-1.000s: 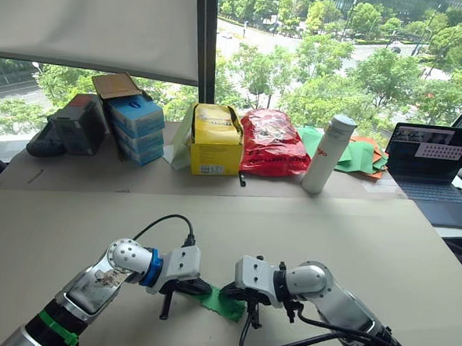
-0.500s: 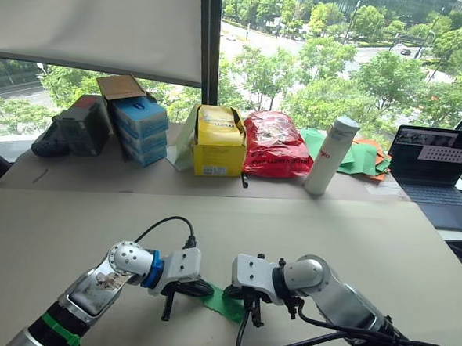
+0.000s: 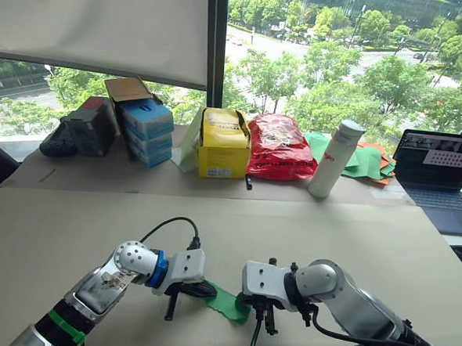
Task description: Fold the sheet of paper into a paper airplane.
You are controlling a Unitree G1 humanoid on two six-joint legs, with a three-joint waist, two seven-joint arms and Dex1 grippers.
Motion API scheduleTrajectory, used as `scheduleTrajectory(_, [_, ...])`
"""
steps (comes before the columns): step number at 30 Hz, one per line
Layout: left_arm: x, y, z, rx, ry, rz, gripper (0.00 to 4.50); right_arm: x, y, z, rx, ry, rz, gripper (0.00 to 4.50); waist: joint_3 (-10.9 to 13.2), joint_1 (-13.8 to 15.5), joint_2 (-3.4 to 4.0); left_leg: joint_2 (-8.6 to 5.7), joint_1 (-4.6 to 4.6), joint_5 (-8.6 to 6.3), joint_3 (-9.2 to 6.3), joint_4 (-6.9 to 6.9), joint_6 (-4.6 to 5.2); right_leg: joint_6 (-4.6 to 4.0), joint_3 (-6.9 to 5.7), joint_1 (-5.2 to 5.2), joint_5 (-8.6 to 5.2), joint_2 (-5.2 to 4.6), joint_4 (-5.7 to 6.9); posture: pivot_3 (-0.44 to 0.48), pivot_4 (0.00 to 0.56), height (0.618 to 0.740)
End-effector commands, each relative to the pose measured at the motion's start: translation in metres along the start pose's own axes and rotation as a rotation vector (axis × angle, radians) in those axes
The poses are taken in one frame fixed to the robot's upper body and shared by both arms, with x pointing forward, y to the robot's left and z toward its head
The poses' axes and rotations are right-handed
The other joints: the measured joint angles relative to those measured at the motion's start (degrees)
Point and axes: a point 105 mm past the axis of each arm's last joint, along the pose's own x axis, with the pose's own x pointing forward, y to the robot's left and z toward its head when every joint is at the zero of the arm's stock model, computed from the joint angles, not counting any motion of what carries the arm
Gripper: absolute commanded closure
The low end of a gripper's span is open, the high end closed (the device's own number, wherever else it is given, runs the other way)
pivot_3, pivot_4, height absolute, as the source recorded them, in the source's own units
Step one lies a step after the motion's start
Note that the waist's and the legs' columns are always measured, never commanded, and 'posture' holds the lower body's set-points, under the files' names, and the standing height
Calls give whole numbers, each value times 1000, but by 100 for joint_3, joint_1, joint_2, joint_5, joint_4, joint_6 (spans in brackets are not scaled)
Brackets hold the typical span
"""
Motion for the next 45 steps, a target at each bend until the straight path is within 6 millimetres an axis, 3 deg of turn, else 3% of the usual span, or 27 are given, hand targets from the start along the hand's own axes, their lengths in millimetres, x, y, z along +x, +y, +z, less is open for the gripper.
scheduleTrajectory(1, [0,-1,-15,-31,58,-4,4500,1,27,-56,177,201,92,4461,-2,16,0,0,2,-1,0,0,2,1,0,2,0,-3,-1,0,150,740])
scheduleTrajectory(7, [2,-1,-14,-30,56,-6,4500,-12,34,-66,174,250,89,4461,-6,33,5,0,35,-11,-8,0,16,9,-11,55,-3,-18,-30,0,150,740])
scheduleTrajectory(12, [2,0,-14,-28,54,-6,4500,-21,29,-63,151,245,58,4461,-26,31,13,-2,40,-24,-21,-1,34,8,-25,78,-2,-60,-81,0,150,740])
scheduleTrajectory(15, [2,0,-13,-28,50,-3,4500,-31,0,-35,119,111,-62,4461,-24,32,16,-7,33,-24,-22,-1,35,22,-29,76,7,-77,-81,0,150,740])
scheduleTrajectory(18, [2,1,-12,-28,49,0,4500,-41,-14,-8,76,-14,-117,4461,-16,11,28,-7,27,-23,-22,-1,33,24,-23,72,11,-79,-79,0,150,740])
scheduleTrajectory(23, [2,1,-11,-26,49,1,4500,-45,-20,31,2,-237,-132,4461,-12,-18,34,-1,2,-15,-26,-3,20,28,-13,63,18,-70,-73,0,150,740])
scheduleTrajectory(27, [1,3,-10,-24,46,2,4500,-28,-14,42,-19,-302,-97,4461,-10,-28,37,-1,-7,-11,-30,-13,13,24,-17,58,16,-63,-72,0,150,740])
scheduleTrajectory(31, [1,5,-8,-16,44,6,4500,-10,-11,30,-18,-248,-76,4461,-9,-36,39,-4,-11,-11,-28,-10,15,27,-38,55,17,-29,-71,0,150,740])
scheduleTrajectory(37, [0,10,14,5,-18,9,4500,15,0,-24,51,-47,-16,4461,-8,-77,40,-2,-15,-10,-28,-8,13,27,-33,52,17,-14,-68,0,150,740])
scheduleTrajectory(45, [8,9,25,3,-58,-24,4500,17,6,-28,51,-35,10,4461,-8,-112,40,1,-13,-9,-30,-7,12,27,-31,55,17,-7,-67,0,150,740])
